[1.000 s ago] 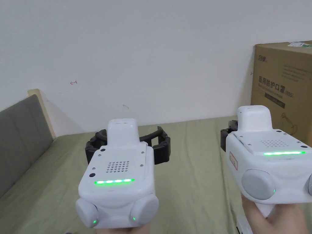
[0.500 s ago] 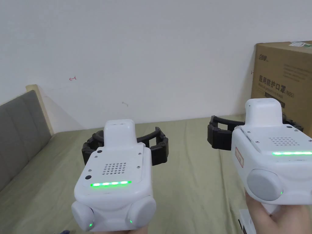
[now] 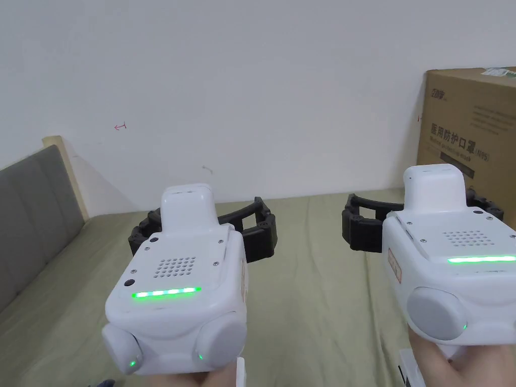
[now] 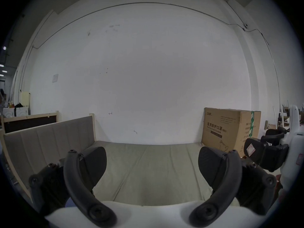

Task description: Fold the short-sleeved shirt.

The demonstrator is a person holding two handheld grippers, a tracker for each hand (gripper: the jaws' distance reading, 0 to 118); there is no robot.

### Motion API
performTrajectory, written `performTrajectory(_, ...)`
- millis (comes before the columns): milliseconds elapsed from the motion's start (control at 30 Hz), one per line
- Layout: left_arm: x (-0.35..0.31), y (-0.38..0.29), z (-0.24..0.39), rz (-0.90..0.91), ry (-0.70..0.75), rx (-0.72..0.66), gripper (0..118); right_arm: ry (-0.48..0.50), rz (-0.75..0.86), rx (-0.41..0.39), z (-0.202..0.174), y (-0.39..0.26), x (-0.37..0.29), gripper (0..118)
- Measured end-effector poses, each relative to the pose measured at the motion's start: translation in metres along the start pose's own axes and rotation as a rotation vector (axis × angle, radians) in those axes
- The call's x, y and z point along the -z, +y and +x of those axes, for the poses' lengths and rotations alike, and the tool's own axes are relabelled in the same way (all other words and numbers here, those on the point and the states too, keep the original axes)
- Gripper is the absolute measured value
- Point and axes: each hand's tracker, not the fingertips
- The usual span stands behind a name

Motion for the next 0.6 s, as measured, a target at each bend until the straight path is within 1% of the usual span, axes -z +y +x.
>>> performTrajectory(200, 0.0059, -0.0014, 0.0021, -0.013, 0.055, 0.024, 113, 0.004, -0.005, -0.01, -0.0036, -0.0007, 0.0018, 113)
performTrajectory(333, 0.0078, -0.0019, -0.0029, -0.034, 0.049, -0.016, 113, 0.01, -0.012, -0.014, -0.0053, -0.0026, 0.0028, 113)
performTrajectory(500, 0.0089, -0.0039, -0.0027, -0.042, 0.065, -0.006, 113, 0.013, -0.019, -0.017, -0.0063, -0.0045, 0.0038, 113)
performTrajectory(600, 0.0089, -0.0041, -0.0033, -0.052, 0.053, -0.028, 113, 0.011, -0.026, -0.023, -0.007, -0.0054, 0.005, 113)
